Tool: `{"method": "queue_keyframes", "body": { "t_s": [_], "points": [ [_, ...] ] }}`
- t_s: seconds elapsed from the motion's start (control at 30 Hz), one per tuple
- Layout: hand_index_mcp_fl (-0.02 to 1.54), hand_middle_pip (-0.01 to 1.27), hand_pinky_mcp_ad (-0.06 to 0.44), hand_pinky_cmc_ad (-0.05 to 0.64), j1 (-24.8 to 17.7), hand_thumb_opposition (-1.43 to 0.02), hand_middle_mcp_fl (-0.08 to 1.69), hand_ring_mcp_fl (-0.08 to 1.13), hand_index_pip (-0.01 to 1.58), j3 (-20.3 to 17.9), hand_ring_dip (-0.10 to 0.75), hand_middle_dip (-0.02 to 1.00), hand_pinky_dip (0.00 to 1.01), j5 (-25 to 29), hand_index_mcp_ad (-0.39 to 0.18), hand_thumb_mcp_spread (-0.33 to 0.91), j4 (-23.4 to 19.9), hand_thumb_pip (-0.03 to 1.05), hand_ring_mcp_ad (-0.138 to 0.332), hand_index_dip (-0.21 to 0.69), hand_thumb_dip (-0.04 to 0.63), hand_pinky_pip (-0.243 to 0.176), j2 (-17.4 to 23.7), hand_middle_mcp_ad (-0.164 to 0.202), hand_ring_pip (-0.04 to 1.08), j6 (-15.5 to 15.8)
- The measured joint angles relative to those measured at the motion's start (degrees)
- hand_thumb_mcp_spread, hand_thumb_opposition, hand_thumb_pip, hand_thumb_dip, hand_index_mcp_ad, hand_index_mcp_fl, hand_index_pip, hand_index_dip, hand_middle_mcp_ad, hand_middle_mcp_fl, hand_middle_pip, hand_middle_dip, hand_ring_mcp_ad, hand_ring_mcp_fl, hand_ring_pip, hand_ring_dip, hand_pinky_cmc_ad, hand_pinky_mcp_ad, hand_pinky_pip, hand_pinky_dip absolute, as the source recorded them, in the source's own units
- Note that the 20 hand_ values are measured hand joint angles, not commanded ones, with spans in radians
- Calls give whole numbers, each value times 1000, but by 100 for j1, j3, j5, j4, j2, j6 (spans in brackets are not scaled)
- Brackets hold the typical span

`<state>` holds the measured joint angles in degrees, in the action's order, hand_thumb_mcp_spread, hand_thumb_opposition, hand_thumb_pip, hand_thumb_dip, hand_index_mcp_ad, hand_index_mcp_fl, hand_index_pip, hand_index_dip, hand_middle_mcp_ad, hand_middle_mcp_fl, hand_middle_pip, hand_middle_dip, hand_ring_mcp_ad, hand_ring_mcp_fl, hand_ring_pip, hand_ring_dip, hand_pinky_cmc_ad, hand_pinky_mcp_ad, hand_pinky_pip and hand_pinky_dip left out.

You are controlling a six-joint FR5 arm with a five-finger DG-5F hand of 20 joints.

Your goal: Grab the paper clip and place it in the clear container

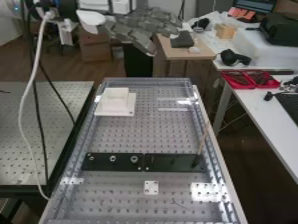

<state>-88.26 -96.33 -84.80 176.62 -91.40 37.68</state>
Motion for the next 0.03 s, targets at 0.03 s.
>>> {"method": "queue_keyframes", "body": {
  "t_s": [0.03],
  "points": [
    [86,108,291,398,3,-803,0,0,122,0,77,180,600,-7,-126,300,-4,501,133,241,234,-122,0,73,122,0]
  ]
}}
